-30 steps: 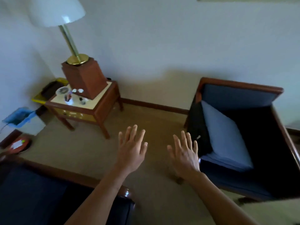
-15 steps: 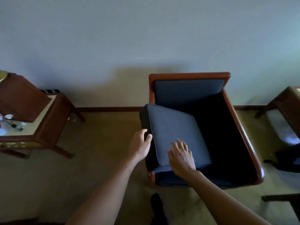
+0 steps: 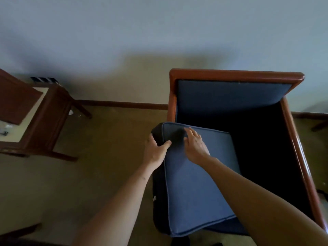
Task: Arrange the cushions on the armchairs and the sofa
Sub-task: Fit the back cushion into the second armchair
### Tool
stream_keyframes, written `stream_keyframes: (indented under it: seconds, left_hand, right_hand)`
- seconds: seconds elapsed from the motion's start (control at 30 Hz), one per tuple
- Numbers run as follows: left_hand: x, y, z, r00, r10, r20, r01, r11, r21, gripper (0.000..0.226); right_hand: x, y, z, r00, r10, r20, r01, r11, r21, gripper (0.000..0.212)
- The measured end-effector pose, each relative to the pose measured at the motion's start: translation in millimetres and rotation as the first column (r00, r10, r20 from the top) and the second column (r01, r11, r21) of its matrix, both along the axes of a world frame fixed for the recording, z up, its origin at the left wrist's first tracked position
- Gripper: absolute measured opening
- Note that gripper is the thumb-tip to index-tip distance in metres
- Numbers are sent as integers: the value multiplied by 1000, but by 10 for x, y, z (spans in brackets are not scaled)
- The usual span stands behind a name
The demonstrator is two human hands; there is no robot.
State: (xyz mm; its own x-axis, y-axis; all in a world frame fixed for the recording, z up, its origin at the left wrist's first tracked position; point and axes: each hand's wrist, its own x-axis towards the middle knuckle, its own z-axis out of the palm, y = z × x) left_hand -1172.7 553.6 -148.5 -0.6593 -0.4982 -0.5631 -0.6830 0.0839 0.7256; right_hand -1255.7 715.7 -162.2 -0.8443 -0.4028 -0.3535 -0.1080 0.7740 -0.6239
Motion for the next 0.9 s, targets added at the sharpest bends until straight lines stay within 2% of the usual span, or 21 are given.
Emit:
stream_keyframes:
  seconds: [0.13,0.27,0.33,0.47,0.63,0.77,0.9]
  left_hand:
    - [-131,15,-83,992,125,-20,-120,978,173,70]
    - [-140,66,-165,979,205,4,-198,938,284,49]
    - [-111,82,-160,970,244,15,-238,930,282,57]
    - [57,196,-15,959,284,9,-276,926,257,70]
    - [220,496,372,976,204,-76,-182,956,230,87]
    - [126,813,731,971,81,-224,-33,977,210,85]
    - [57,1098,1036,926,-45,-374,113,980,162,87]
  right_hand:
    - [-455,-219,-202,999,26,24,-25,998,-56,49]
    - [-734,-331,-378,1000,6,28,-4,999,-49,30]
    - [-740,-295,-415,1000,-14,-18,12,995,-102,21]
    - [-550,-110,-317,997,-7,-79,-14,964,-264,18]
    - [-326,423,206,974,-67,-216,-19,928,-373,20]
    - [-206,1040,696,928,-142,-344,-17,908,-419,18]
    - [-18,1528,1130,856,-197,-478,-38,898,-438,16]
